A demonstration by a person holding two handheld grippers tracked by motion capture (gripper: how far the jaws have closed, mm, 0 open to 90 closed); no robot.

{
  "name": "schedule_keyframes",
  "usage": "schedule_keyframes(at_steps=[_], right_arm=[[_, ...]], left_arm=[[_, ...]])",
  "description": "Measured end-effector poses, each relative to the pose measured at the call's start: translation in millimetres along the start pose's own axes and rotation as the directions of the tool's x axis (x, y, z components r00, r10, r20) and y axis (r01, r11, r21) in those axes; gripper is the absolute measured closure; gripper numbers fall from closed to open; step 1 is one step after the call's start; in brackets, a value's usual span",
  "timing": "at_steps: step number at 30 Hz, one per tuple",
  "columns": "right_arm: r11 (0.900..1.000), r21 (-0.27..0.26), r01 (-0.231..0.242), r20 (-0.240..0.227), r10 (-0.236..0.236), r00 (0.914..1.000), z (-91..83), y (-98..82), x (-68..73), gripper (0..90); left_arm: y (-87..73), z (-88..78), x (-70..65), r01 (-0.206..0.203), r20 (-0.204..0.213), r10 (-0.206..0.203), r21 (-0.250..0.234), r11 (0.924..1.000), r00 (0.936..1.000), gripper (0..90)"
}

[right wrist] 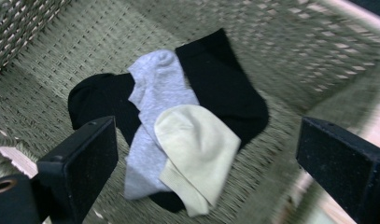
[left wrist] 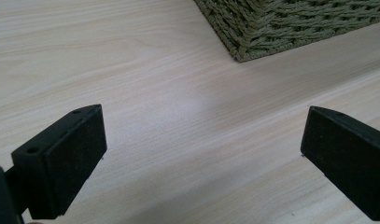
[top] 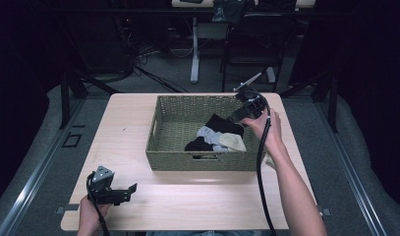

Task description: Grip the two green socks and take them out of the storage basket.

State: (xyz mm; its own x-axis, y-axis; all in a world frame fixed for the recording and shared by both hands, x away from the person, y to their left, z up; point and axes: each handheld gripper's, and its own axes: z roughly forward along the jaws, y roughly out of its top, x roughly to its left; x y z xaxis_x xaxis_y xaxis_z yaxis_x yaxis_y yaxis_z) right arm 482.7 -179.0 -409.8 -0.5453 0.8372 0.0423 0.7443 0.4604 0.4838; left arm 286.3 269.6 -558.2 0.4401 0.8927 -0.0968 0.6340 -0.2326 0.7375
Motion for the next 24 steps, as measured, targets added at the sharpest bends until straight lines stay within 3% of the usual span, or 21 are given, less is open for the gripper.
schedule_keyframes(at_steps=[2, 12, 13, 19, 24], right_arm=[[1.0, 0.029, 0.0, -0.017, 0.001, 0.9999, 15.8, 2.0, 4.0, 7.6], [0.996, 0.084, -0.016, -0.04, 0.02, 0.999, 52.9, -0.1, 8.3, 13.3], [0.993, 0.115, -0.006, -0.043, 0.011, 0.999, 58.1, -0.5, 7.6, 14.1], [0.989, 0.146, -0.01, -0.042, 0.016, 0.999, 72.7, -4.1, 8.4, 15.7], [0.983, 0.181, -0.038, -0.046, 0.047, 0.9978, 89.4, -6.8, 4.4, 18.5]], left_arm=[[-0.1, -0.3, 0.1, 0.0, 0.0, 0.0, 0.001, 1.0, 1.0, 0.3], [-0.2, -0.9, -0.2, 0.0, 0.003, 0.0, -0.001, 1.0, 1.0, 0.3], [-0.2, -1.1, -0.2, 0.0, 0.002, 0.0, -0.001, 1.0, 1.0, 0.3], [-0.2, -1.0, -0.2, 0.001, 0.002, -0.001, -0.001, 1.0, 1.0, 0.3], [-0.3, -0.9, 0.1, 0.002, 0.001, -0.002, 0.0, 1.0, 1.0, 0.3]])
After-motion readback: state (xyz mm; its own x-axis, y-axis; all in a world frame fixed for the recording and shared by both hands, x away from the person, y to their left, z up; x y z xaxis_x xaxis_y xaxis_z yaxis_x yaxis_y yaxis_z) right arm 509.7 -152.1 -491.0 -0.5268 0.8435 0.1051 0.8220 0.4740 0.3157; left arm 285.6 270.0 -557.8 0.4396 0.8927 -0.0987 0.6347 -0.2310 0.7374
